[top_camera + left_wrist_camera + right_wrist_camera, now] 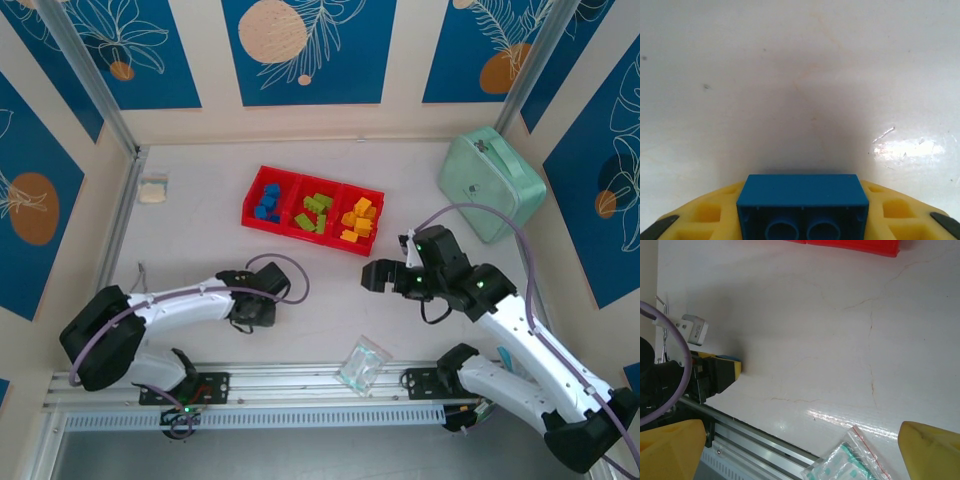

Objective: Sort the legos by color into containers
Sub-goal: Pick up the lego from the middle-left of the table, then place the lego in the container.

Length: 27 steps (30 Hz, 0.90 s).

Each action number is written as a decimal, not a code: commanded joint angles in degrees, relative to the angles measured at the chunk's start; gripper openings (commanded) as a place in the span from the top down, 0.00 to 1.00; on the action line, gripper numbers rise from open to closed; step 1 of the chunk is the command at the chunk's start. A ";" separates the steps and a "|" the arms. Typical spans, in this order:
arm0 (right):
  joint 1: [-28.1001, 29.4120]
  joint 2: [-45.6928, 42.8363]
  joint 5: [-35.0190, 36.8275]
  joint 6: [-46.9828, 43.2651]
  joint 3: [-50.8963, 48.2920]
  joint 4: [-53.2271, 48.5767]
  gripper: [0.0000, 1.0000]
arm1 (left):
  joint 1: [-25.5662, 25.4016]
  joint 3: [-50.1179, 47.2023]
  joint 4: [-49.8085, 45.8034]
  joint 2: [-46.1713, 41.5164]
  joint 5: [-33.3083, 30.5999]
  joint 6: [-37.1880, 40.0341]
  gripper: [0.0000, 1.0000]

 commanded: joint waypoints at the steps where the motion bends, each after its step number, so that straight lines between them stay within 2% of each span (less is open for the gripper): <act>1: -0.35 1.60 0.24 -1.78 2.97 -0.40 0.01 | 0.39 2.92 -4.47 -3.84 -6.26 1.20 0.67; 3: -0.41 2.78 0.05 -2.29 3.54 0.20 0.01 | 1.55 6.45 -6.84 -4.41 -10.36 2.79 0.68; 5: -0.52 3.76 -0.33 -2.52 3.98 0.74 0.01 | 4.51 10.27 -6.98 -3.37 -11.72 6.21 0.68; 9: -0.52 4.84 -0.52 -3.79 5.44 -0.12 0.01 | 14.62 19.03 -3.17 2.81 -7.62 14.30 0.68; 12: -1.00 4.20 0.10 -4.92 6.13 -1.37 0.01 | 19.61 26.09 2.12 9.99 -6.78 17.84 0.65; 17: -2.54 2.76 -0.23 -5.77 5.77 -2.64 0.01 | 23.66 41.75 2.69 25.27 -4.18 19.73 0.63; 22: -2.66 0.69 1.05 -7.57 6.21 -4.91 0.01 | 25.02 54.38 0.52 36.39 -1.50 20.13 0.60; 27: -3.67 -0.23 1.81 -8.72 5.90 -5.62 0.01 | 25.29 59.55 -0.88 40.07 -0.66 20.27 0.35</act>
